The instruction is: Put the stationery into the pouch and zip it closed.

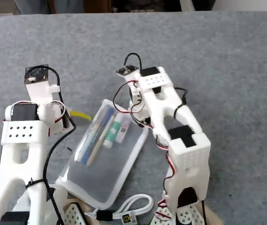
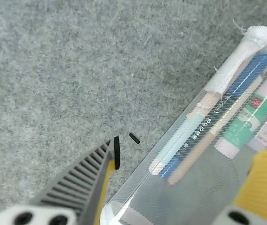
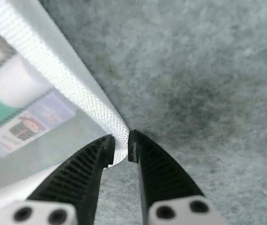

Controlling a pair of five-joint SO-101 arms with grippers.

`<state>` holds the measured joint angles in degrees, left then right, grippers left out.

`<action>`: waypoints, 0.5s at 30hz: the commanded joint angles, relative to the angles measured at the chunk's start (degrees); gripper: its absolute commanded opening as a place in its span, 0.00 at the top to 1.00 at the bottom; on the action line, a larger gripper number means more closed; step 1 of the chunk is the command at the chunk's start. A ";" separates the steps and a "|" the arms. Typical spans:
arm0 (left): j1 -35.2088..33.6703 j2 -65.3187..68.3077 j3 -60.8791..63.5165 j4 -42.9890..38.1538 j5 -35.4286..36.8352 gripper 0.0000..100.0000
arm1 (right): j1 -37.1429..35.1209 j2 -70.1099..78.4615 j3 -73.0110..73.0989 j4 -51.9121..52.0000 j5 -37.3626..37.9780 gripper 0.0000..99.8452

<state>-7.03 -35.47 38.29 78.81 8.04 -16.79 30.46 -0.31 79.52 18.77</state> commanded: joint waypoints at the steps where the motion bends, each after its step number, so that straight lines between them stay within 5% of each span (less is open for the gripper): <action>1: -0.31 -0.62 -0.22 -0.97 -0.44 0.57 | -0.97 1.63 -0.48 -1.05 -0.18 0.99; 15: -0.40 -0.62 -0.22 -0.97 -0.44 0.57 | 10.46 -10.24 -2.24 -8.53 0.62 0.99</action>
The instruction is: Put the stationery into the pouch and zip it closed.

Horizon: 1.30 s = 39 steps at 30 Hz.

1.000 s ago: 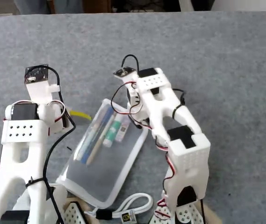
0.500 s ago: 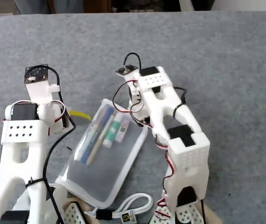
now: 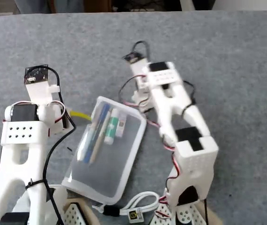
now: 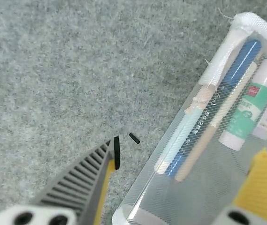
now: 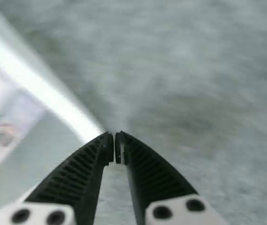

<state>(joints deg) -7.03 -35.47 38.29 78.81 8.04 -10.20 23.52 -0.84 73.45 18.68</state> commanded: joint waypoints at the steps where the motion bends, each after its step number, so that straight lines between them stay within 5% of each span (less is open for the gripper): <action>1: -0.40 -0.62 -0.22 -0.97 -0.44 0.57 | 5.01 -3.12 -1.71 -3.08 1.85 0.99; 8: -0.40 -0.09 -0.22 -1.93 -0.44 0.57 | 8.18 -3.56 -3.65 1.76 3.96 0.99; 22: -0.48 6.59 -0.84 -3.78 -0.44 0.57 | -10.46 -12.18 -5.14 15.12 2.29 0.99; 30: -0.48 6.59 -0.84 -3.52 -0.44 0.57 | -17.23 -10.86 3.91 10.73 -3.25 0.99; 39: -5.67 6.59 -0.84 -3.52 -0.53 0.57 | -15.56 -2.07 11.38 1.23 -3.78 0.99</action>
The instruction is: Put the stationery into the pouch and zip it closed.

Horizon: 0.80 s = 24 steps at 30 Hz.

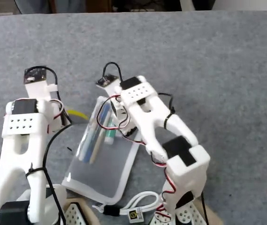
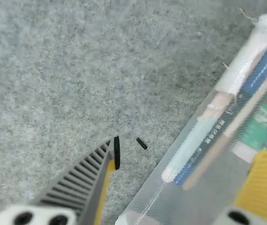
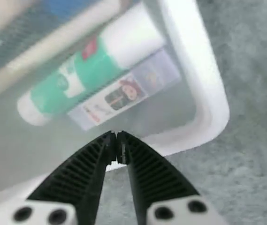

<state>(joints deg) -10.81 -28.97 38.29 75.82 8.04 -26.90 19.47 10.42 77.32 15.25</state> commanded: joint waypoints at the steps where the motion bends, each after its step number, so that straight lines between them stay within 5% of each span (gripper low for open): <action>1: -2.15 0.09 -0.84 -0.35 -0.53 0.57 | 1.85 3.30 -0.22 -3.43 -0.09 0.99; 6: -1.98 0.09 -0.57 -0.26 -3.25 0.57 | 7.12 10.95 -4.70 -5.01 0.44 0.99; 24: -2.33 0.09 -0.84 -0.26 -3.52 0.57 | 21.01 37.14 -51.56 14.51 2.55 0.99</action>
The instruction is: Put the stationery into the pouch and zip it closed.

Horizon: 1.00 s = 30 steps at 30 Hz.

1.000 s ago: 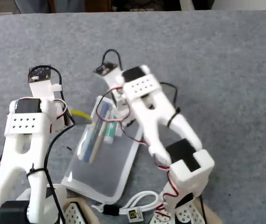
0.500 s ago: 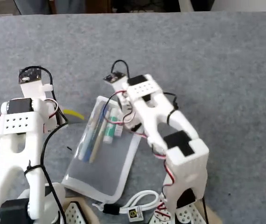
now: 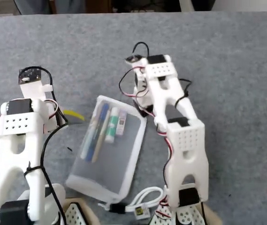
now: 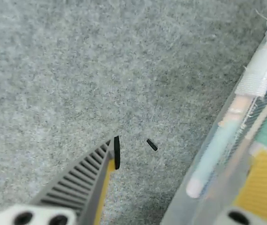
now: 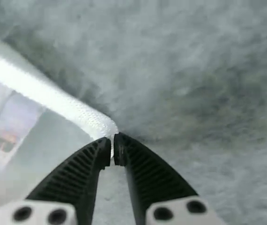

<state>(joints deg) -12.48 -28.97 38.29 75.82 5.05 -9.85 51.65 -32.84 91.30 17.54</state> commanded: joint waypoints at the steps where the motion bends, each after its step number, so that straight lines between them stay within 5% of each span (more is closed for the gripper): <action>1: -0.66 0.09 -0.84 -0.26 -0.62 0.57 | 4.57 6.20 -10.86 1.49 0.53 0.99; 12: -0.66 0.09 -0.84 -0.26 -0.62 0.57 | 12.57 13.05 -35.82 8.00 1.41 0.99; 30: -0.66 0.09 -0.84 -0.26 -0.62 0.57 | 25.49 12.79 -52.26 9.23 4.57 0.99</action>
<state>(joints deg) -12.48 -28.97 38.29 75.82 4.88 15.30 65.10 -80.48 98.33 22.02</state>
